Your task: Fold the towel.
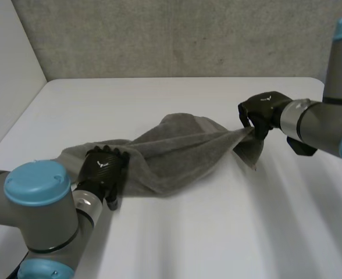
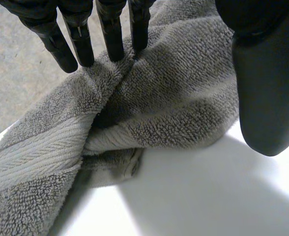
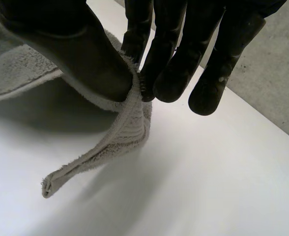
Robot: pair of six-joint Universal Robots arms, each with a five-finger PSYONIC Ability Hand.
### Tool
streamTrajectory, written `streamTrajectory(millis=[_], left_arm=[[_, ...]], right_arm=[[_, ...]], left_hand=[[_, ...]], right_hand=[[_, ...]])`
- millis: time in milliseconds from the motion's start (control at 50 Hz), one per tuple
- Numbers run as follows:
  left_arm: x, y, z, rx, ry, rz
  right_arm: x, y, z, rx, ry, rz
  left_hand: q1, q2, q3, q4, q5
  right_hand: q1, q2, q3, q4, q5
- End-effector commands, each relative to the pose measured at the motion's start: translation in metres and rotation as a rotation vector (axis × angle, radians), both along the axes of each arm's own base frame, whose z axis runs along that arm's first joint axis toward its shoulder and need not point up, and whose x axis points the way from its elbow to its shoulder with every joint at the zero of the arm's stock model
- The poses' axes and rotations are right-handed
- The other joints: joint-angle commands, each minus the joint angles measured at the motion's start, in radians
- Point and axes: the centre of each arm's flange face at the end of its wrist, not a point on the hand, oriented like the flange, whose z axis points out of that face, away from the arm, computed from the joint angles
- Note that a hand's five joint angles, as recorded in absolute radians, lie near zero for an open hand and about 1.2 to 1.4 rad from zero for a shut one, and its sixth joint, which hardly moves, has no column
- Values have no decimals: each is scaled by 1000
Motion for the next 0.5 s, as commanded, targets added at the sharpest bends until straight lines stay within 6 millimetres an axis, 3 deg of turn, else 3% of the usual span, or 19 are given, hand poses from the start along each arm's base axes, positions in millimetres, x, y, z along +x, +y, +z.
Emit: streamTrajectory(millis=[20,220,280,340,500], left_arm=[[-9,-13,-4,-6,9,-13],[-23,-28,-10,18,33,-36],[-27,-30,-12,53,52,-54],[-32,-33,-17,108,85,-69],[-30,-32,-23,192,91,-45]], right_arm=[[-8,24,-4,-47,10,17],[-11,32,-8,-74,13,22],[-15,29,-8,-74,13,9],[-19,25,-9,-75,14,-6],[-24,17,-6,-98,7,-26]], left_hand=[[5,-14,-7,14,-191],[120,101,107,128,-76],[252,233,240,260,56],[697,678,684,705,500],[988,969,976,996,792]], right_hand=[[94,112,63,66,63],[94,112,63,66,63],[94,112,63,66,63],[94,112,63,66,63],[94,112,63,66,63]])
